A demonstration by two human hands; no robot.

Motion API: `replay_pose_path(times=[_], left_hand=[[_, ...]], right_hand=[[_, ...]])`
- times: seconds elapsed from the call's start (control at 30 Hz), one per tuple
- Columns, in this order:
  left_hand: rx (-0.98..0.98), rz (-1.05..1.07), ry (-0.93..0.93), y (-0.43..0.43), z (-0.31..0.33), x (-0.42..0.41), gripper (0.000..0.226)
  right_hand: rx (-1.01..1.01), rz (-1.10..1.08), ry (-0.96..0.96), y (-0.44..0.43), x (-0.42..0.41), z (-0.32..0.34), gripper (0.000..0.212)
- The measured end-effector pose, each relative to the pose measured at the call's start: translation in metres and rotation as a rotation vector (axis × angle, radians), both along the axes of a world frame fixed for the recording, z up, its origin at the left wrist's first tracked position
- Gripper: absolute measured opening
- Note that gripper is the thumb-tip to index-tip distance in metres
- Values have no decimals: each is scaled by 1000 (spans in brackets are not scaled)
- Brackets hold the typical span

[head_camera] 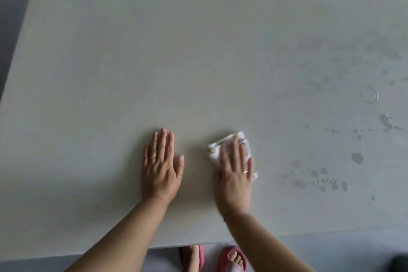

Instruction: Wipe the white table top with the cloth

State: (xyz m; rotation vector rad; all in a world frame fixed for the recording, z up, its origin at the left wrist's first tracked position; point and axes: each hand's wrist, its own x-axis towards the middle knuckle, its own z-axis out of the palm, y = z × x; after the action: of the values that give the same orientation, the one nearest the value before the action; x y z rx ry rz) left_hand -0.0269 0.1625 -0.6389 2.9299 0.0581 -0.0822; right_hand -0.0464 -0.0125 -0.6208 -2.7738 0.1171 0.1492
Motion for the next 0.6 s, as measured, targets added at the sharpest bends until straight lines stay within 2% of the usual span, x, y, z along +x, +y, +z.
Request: replay_pose_path(times=[0.1,0.2,0.27,0.33,0.4,0.47,0.53,0.6], left_hand=[[6,-7,6,0,2,1,60],[3,-15,23,1,5,1,62],[-8,-15,45,2,6,1,64],[-20,-17,68,2,8,1,66],[-24,-12,92,1,12,2,69],[-26,-6,76,-1,16,0,68],[-28,-2,42,-6,19,-8,65],[-28,2,25,-13,18,-24,63]], right_hand=[[-14,305,10,35,-52,3,66],[-71,572,6,-2,-52,5,68],[-90,498,11,-43,-42,4,65],[-70,256,35,-74,-35,9,58],[-36,8,45,-75,-35,9,56],[-7,-136,70,-46,-47,7,57],[-14,-38,61,-8,-69,7,64],[-49,225,49,19,-99,7,68]])
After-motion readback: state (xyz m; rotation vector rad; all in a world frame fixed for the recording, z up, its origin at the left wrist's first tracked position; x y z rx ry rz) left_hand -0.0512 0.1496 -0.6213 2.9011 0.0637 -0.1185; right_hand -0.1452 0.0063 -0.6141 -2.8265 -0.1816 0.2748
